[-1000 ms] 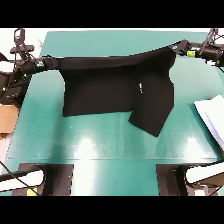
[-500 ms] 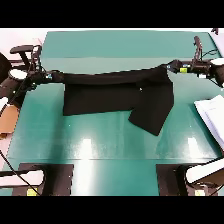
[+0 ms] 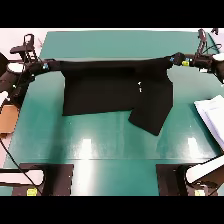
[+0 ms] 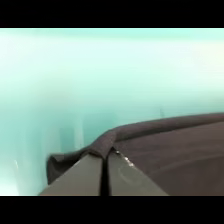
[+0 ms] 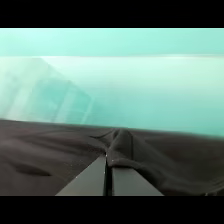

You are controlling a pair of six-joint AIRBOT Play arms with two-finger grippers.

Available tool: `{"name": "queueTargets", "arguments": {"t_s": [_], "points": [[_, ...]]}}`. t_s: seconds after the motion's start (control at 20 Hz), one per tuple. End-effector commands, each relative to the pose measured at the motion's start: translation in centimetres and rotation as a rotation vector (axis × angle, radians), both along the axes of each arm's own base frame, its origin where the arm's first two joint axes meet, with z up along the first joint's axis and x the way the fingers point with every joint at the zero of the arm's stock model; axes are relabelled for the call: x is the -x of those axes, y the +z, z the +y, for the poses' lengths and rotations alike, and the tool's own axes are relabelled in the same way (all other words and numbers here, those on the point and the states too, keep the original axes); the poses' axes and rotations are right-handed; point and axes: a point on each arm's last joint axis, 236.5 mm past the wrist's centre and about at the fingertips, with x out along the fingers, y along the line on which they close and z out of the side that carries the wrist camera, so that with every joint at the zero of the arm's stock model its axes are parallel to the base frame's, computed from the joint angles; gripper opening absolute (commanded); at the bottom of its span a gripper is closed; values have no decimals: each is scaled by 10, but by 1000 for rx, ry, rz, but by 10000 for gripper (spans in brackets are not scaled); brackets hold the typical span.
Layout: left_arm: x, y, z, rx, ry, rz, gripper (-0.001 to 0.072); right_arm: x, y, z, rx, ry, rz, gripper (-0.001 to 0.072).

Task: Fold the shirts.

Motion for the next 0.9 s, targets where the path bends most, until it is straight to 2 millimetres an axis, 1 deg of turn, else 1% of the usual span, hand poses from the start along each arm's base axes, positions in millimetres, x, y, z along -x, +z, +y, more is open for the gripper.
{"name": "queueTargets", "arguments": {"t_s": [0.0,0.05,0.15,0.2,0.3,0.35,0.45,0.55,0.65,0.75,0.85], "points": [[-19,19,7,0,26,-58,23,-20,18,-1,8,27,-53,24],[-19,9,3,-7,1,-36,22,-22,13,0,7,29,-48,23],[-13,-28,-15,-12,-93,49,23,-23,-8,2,-5,43,-8,23],[-11,-48,-20,2,-115,94,23,-21,-24,8,-12,64,23,23],[-12,-83,-22,17,-123,160,23,-16,-54,15,-34,103,89,23],[-11,-96,-23,25,-130,187,23,-12,-70,23,-45,130,123,24],[-3,-120,-35,39,-176,247,23,-2,-95,31,-70,172,189,23],[3,-131,-47,33,-215,277,23,6,-113,34,-91,186,253,23],[3,-135,-49,19,-221,282,23,13,-130,26,-66,172,321,23],[3,-136,-48,14,-218,283,23,20,-135,22,-48,183,351,23],[4,-140,-43,-2,-202,301,23,23,-139,15,-38,171,376,23]]}}
